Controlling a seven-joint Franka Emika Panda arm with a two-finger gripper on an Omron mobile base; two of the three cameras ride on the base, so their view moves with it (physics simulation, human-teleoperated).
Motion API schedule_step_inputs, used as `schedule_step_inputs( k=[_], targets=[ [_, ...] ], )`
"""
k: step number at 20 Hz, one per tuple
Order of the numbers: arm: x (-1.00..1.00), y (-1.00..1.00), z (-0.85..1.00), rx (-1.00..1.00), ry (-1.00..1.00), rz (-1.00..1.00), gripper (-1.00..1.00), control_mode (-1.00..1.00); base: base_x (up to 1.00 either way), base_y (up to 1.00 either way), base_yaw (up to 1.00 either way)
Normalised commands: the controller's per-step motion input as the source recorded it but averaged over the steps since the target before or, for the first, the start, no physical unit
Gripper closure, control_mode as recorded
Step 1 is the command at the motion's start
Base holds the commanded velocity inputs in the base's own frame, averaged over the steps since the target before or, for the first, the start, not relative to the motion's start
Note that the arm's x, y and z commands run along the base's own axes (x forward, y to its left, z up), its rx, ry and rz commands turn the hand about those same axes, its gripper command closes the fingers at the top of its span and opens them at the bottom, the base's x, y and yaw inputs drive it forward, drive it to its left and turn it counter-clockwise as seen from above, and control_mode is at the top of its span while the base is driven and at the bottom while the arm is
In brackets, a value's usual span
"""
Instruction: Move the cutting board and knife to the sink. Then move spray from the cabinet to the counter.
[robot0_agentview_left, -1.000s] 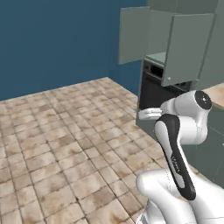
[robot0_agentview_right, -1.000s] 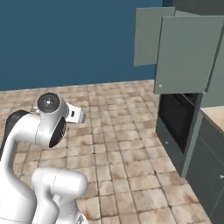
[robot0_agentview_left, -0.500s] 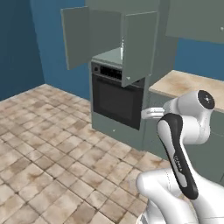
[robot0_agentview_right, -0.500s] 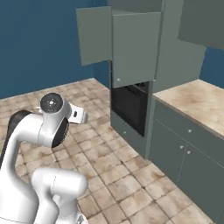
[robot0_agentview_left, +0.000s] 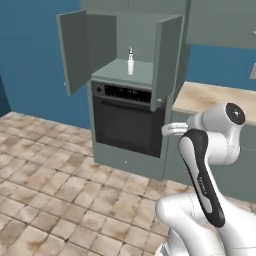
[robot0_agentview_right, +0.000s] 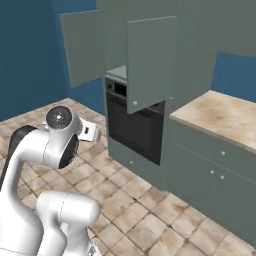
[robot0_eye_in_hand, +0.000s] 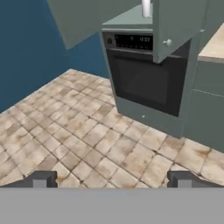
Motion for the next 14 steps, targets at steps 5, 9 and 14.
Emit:
schedule_step_inputs(
  k=[5, 9, 14],
  targets=[
    [0.00, 0.00, 0.00, 0.00, 0.00, 0.00, -1.00, 1.00, 0.74, 1.00, -0.45],
    [0.00, 0.00, 0.00, 0.00, 0.00, 0.00, -1.00, 1.00, 0.64, 1.00, -0.47],
    [0.00, 0.00, 0.00, 0.00, 0.00, 0.00, -1.00, 1.00, 0.59, 0.85, -0.40]
  ],
)
